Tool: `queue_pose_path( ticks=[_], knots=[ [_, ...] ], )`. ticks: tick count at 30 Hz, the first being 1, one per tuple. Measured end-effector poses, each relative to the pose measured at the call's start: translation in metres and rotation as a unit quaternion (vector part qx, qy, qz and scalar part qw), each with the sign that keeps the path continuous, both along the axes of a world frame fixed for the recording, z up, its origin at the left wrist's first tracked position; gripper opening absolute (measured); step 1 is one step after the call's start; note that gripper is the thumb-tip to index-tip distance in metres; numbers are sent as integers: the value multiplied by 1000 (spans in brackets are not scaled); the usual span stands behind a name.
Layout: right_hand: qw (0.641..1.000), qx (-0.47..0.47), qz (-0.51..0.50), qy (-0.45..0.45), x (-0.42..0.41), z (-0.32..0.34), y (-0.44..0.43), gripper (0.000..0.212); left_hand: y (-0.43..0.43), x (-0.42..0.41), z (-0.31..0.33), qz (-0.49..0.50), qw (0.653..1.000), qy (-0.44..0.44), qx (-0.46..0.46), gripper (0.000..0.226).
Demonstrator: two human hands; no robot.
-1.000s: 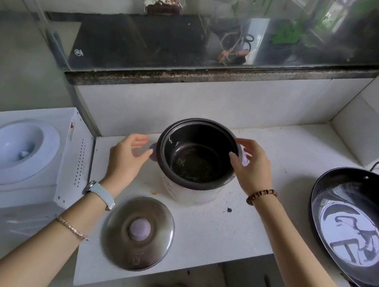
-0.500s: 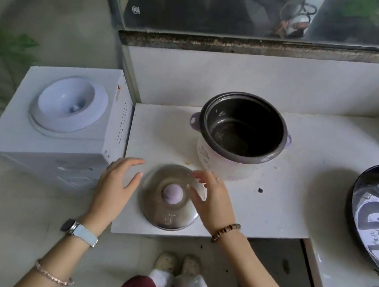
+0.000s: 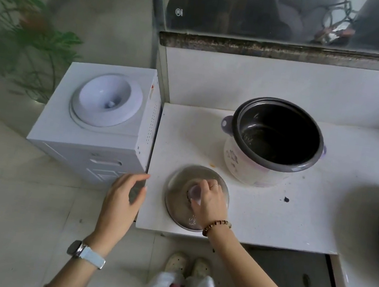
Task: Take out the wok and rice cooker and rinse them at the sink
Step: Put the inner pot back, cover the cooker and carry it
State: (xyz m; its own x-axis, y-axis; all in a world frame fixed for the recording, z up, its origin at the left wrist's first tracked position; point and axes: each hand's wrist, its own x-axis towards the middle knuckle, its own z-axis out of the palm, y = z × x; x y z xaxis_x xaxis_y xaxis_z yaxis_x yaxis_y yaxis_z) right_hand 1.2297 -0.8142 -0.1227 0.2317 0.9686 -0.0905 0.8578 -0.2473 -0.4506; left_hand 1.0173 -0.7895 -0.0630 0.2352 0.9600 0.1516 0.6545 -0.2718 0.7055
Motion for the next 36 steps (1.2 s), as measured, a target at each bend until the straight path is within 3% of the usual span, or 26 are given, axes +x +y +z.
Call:
queue_pose_path(
  ticks=[4,7,10,21,27,36],
  knots=[
    [1000,9,2,0,1,-5,5,20,-1,1,-1,0,1000,8,-2,26],
    [1000,-7,6,0,3,-6,5,28,-1,4,2,1,1000,16,-4,26],
    [999,26,-6,42,4,5,4,31,6,9,11,1,1000,16,10,25],
    [944,238,-31,227,37,157,26,46,56,50,90,48,987,-28,153,27],
    [937,291,-67,180,92,208,37,48,79,87,113,5,986,-48,162,25],
    [961,223,-139,84,179,192,54,48,89,145,97,-64,986,-65,140,21]
  ],
)
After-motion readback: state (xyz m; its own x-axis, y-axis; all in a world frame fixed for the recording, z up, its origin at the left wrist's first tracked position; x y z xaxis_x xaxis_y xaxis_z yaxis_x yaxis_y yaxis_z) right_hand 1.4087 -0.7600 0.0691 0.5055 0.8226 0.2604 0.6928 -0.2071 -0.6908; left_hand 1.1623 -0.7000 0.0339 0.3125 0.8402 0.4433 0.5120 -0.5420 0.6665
